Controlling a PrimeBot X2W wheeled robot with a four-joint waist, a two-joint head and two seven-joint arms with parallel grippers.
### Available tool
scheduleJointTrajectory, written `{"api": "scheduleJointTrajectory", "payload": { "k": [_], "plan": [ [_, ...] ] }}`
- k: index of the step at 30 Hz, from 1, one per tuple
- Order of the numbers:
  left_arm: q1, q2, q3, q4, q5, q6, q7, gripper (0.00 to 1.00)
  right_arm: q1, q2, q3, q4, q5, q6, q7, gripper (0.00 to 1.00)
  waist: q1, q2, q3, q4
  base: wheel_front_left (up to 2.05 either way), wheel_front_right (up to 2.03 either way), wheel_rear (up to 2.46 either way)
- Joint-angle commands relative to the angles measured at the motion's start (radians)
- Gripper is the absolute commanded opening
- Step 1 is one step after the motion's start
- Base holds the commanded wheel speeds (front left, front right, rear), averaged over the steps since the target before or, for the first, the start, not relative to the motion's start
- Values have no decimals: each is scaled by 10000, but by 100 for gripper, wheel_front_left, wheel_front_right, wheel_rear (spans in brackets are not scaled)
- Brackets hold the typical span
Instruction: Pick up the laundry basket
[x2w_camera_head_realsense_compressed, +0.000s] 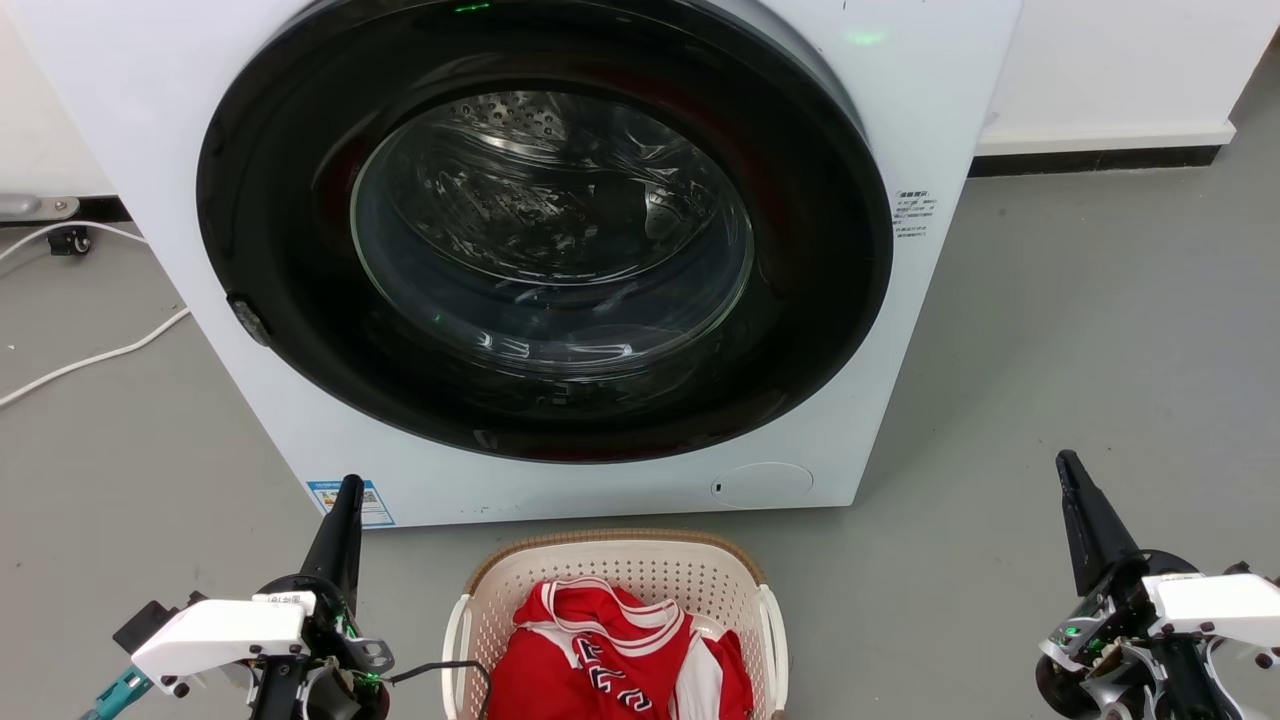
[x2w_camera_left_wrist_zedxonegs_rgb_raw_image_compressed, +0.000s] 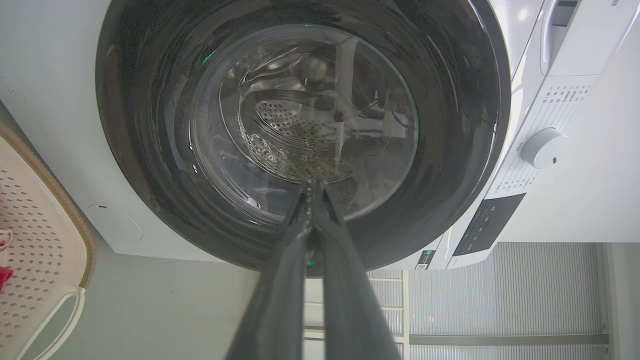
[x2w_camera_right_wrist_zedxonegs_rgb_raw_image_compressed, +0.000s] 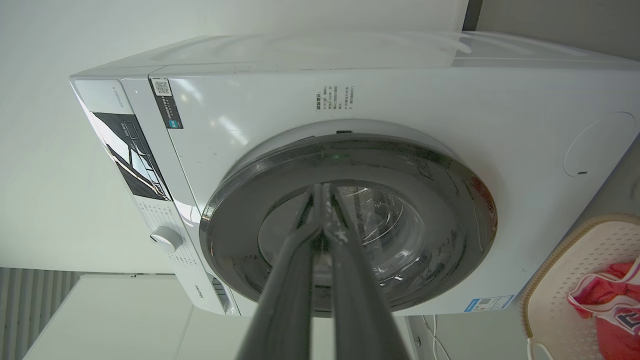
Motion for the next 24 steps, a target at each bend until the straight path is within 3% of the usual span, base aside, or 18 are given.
{"api": "scheduleJointTrajectory", "payload": {
  "k": [1,24],
  "plan": [
    [-81,-10,12,1,-21,-19,16,0,-115,25,-10,10,-50,0,25,0,0,-1,0,0,0,0,0],
    [-81,-10,11,1,-21,-19,15,0,-116,26,-12,10,-52,0,26,0,0,-1,0,0,0,0,0]
  ]
}}
